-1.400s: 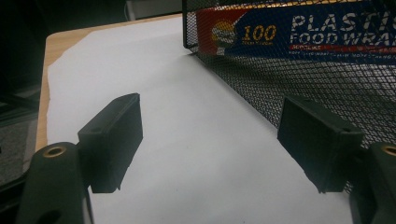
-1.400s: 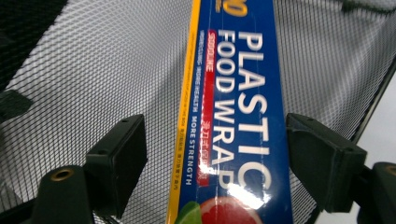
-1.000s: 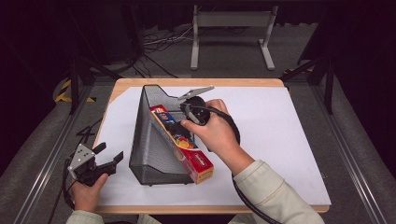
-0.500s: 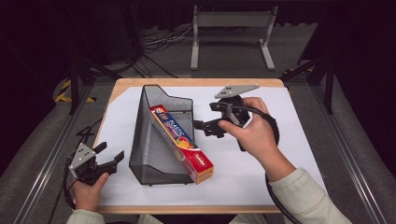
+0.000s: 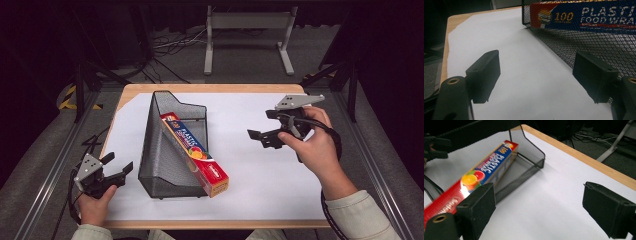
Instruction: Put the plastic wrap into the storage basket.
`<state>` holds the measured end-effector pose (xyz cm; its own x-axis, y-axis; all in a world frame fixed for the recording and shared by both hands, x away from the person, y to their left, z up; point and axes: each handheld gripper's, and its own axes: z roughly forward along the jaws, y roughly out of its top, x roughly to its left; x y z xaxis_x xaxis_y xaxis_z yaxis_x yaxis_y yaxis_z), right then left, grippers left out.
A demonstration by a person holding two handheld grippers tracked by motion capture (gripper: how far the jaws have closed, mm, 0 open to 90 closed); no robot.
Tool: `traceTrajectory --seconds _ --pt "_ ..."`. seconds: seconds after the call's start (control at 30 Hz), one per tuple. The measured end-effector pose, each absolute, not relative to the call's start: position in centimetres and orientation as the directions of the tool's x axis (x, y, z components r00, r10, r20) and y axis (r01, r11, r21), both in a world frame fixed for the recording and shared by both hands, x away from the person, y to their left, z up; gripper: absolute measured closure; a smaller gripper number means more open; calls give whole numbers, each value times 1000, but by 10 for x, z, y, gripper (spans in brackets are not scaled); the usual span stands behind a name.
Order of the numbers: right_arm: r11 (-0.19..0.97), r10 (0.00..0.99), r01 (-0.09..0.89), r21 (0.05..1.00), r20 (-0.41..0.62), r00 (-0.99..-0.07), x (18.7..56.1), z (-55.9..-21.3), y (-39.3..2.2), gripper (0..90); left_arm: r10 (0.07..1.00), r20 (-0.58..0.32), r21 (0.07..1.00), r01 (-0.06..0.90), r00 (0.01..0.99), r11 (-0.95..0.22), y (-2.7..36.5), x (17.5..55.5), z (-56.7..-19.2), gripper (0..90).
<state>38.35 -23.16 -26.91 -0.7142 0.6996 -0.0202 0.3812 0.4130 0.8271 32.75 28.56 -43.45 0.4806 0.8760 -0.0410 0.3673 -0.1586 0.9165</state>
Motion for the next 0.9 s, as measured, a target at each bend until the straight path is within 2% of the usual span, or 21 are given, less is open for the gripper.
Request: traceTrajectory --seconds 0.43,0.63,0.9 --pt "397 726 425 814 5 -688 391 -332 -288 110 882 -35 913 374 470 -163 287 328 -436 228" --pt "408 750 443 798 -17 -661 392 -358 -307 105 881 -33 912 374 472 -167 286 328 -437 222" --pt "390 773 494 777 15 -634 392 -399 -327 105 881 -40 913 377 471 -159 286 328 -439 216"
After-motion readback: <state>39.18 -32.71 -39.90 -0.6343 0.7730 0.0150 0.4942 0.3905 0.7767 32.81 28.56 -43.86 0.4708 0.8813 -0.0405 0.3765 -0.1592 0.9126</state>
